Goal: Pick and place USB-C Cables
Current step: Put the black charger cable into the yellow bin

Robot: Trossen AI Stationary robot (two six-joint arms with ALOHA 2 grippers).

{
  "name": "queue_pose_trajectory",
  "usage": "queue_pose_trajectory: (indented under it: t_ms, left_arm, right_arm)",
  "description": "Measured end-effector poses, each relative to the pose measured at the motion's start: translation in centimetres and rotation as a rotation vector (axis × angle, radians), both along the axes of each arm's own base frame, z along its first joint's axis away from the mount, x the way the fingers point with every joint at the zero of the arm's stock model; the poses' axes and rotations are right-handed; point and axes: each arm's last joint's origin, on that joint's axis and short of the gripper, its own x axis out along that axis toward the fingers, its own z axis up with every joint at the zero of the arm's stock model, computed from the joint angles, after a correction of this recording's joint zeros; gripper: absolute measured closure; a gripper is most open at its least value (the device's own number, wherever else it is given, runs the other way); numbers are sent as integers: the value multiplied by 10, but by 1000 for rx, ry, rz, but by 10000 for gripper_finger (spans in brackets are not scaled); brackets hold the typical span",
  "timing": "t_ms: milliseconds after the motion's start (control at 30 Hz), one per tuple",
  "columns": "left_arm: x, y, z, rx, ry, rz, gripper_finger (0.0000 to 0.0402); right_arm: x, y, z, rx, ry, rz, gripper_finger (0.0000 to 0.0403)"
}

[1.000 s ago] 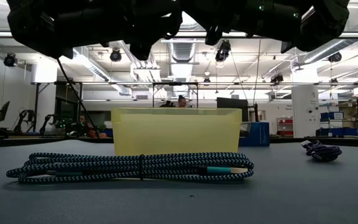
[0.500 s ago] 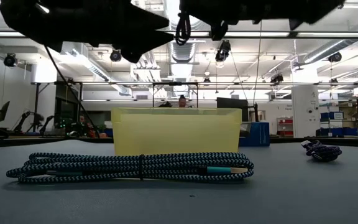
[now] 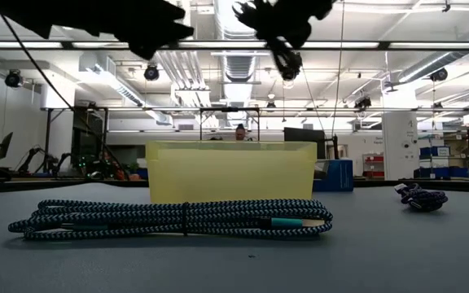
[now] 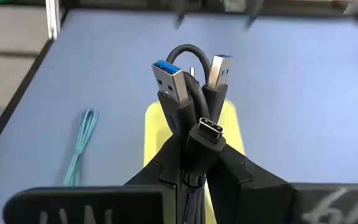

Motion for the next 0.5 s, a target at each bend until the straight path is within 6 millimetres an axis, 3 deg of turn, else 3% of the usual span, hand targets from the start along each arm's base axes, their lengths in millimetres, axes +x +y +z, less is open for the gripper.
queue_pose_trajectory:
  t_ms: [200, 500]
  left_arm:
    - [-14, 4, 17, -4, -86, 75, 182]
    - [-18, 4, 21, -19, -105, 80, 182]
  right_arm:
    - [4, 0, 1, 32, 227, -58, 362]
    - [27, 3, -11, 26, 452, -90, 361]
